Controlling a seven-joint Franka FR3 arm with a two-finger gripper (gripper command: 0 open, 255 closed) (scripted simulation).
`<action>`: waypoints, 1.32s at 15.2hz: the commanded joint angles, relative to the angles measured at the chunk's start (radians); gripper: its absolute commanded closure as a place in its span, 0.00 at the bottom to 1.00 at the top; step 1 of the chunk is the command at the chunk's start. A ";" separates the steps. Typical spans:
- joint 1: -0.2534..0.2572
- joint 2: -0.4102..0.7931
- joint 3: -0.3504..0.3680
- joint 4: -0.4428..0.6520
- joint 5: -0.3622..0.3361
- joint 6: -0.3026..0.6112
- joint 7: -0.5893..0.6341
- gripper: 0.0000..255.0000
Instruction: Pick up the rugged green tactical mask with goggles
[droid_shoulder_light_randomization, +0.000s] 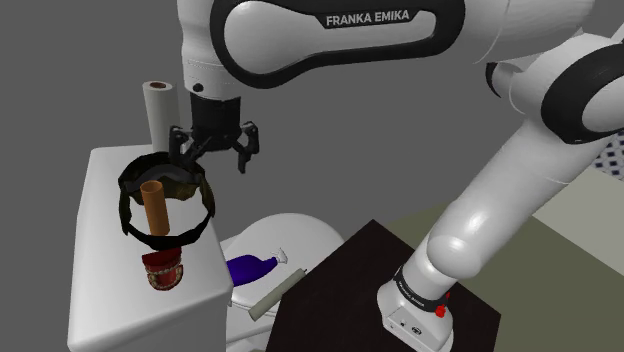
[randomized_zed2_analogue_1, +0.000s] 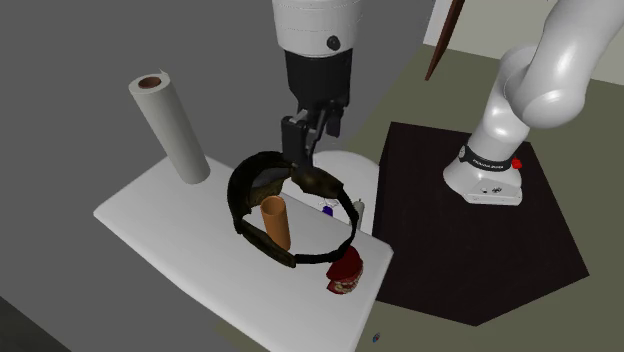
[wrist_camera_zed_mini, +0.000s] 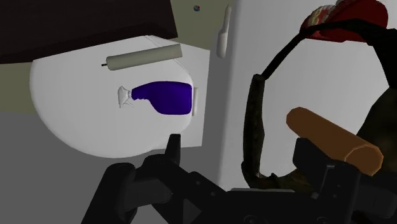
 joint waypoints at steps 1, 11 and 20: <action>0.011 0.076 0.023 0.055 -0.051 0.013 0.067 0.00; 0.016 0.099 0.021 -0.027 -0.067 0.113 0.075 1.00; 0.017 0.097 0.022 -0.027 -0.066 0.112 0.076 1.00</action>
